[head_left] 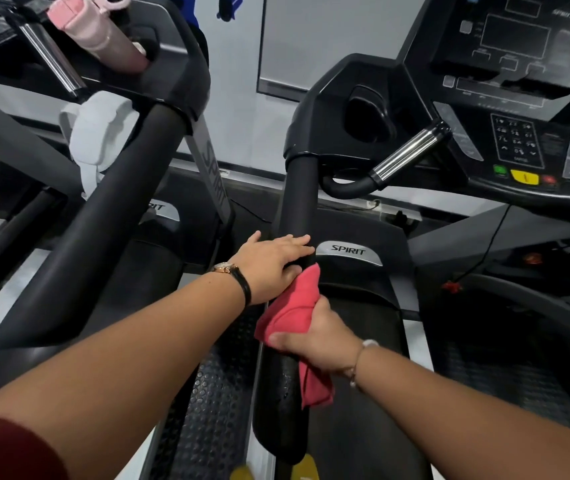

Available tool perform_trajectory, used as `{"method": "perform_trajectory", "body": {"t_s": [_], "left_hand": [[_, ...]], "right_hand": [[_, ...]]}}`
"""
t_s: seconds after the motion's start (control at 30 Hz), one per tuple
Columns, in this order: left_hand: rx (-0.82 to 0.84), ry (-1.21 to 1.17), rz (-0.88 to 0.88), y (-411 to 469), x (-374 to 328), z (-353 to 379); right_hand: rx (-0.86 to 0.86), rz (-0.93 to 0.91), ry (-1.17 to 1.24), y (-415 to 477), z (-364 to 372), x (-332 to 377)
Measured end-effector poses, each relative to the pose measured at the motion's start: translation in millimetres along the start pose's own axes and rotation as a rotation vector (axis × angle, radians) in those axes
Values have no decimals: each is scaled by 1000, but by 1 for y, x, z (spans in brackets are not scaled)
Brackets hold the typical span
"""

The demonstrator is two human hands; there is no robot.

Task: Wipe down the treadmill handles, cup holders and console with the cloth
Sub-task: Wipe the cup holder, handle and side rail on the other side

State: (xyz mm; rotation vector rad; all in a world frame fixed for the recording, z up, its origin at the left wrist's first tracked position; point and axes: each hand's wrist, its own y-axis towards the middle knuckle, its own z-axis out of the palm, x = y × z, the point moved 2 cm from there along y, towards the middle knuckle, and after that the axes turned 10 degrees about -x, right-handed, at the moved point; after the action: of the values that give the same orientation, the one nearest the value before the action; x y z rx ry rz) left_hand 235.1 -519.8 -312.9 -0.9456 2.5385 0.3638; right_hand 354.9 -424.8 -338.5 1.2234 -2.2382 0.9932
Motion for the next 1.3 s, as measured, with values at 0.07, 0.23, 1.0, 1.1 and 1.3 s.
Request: {"method": "perform_trajectory", "body": {"t_s": [0.07,0.23,1.0,1.1,1.3], "left_hand": [[31,6,-2,-5,3,5],[15,-1,-26,-7,5,8],[53,5,-63,-5,3,1],[60,14,-68,-6,1,-1],[74,48,-69,-8,-1,-1]], "right_hand": [[-39,-62,-61,10,-6,-3],[-289,-430,-172,-16,0,-10],[-17,-965,-711,-45,13,27],[75,-1073,-698,-67,20,20],[40,-1082,-478,-44,-2,-10]]}}
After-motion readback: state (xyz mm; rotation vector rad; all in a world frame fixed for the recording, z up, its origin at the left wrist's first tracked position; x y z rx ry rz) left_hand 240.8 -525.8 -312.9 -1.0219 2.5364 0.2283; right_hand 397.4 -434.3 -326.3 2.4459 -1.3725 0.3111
